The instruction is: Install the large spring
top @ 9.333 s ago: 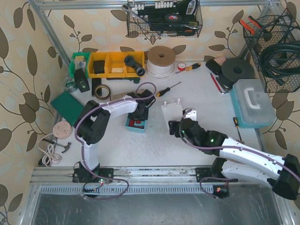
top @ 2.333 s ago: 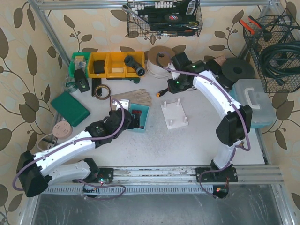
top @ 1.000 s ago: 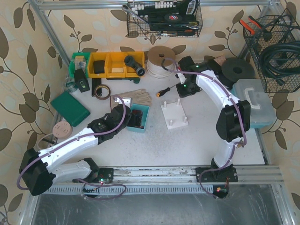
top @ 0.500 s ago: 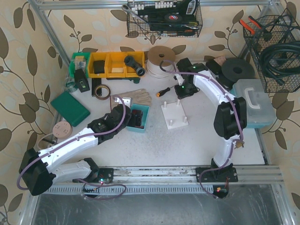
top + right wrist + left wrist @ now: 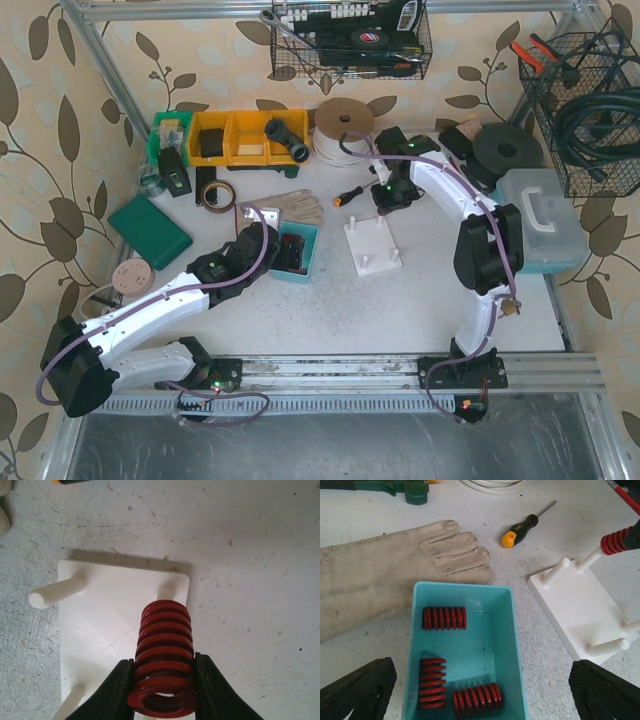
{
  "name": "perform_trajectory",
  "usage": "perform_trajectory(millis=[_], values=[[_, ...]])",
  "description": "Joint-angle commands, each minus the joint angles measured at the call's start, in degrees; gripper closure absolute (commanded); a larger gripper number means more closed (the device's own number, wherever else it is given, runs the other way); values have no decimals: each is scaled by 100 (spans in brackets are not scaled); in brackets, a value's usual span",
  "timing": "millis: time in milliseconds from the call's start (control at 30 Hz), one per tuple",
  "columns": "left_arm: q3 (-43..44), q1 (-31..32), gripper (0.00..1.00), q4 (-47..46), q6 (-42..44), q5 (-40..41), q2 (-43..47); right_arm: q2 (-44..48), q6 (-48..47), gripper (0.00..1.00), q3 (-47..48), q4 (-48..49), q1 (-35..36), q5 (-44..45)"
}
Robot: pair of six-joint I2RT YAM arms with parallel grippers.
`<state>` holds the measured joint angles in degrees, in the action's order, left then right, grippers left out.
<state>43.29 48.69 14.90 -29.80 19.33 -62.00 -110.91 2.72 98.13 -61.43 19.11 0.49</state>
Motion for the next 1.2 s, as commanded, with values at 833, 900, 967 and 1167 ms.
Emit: perform_trajectory(millis=[833,900,967,1167], values=[[-5,-43,4,-180,45,35,3,-796,-213,100,322,-233,155,-105],[-12,-43,4,-180,49,38,6,-851,-243,100,374,-253,190,-104],[-17,-43,4,-180,45,36,12,-900,-253,100,412,-256,206,-121],[-22,-43,4,-189,36,32,21,-1064,-268,97,557,-314,279,-81]])
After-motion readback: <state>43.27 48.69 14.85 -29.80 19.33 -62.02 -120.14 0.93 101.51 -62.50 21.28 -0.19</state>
